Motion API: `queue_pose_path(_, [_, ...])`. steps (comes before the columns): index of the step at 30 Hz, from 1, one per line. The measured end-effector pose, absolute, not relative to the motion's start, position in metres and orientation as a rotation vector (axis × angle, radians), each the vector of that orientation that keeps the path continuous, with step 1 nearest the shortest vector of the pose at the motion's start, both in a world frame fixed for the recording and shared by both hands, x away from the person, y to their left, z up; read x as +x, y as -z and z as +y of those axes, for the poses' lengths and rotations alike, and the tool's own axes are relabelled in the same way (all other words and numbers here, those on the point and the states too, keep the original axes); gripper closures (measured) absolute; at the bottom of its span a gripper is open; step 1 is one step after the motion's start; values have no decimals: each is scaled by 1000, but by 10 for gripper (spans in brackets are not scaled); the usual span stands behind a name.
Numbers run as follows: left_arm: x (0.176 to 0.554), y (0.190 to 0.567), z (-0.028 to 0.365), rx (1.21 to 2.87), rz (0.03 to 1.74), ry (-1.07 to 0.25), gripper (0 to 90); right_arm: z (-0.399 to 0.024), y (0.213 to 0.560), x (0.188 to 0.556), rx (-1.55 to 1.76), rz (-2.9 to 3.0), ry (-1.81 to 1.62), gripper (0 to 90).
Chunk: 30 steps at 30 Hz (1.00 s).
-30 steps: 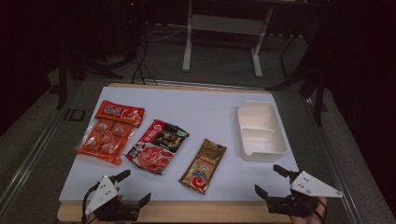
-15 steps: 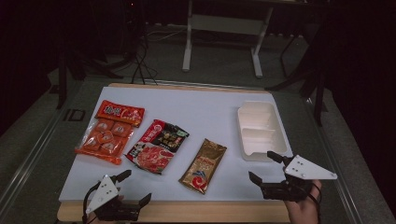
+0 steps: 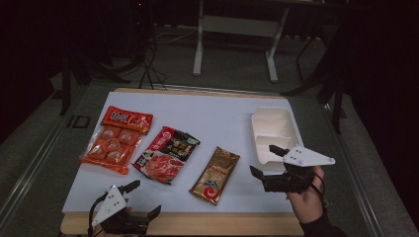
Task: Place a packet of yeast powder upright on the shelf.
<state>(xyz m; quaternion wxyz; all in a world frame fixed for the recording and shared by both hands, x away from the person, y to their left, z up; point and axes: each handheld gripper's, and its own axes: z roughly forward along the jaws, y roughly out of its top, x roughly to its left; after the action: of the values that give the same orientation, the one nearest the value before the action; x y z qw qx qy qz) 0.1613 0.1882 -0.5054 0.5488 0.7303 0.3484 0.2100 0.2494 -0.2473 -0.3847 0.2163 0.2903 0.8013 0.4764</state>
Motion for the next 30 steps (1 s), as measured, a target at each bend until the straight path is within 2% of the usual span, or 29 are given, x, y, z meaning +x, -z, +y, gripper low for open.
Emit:
queue_pose_path(8, [161, 506, 188, 1734, 823, -486, 5, -234, 388, 263, 807, 2207, -1339, 98])
queue_pose_path(15, [161, 506, 187, 1735, 818, -480, 5, -223, 400, 289, 871, 2223, -1320, 98])
queue_pose_path(24, [162, 506, 187, 1741, 817, -474, 5, -211, 426, 311, 955, 2279, -1247, 103])
queue_pose_path(30, [162, 506, 186, 1744, 815, -469, 5, -201, 447, 322, 1014, 2325, -1201, 144])
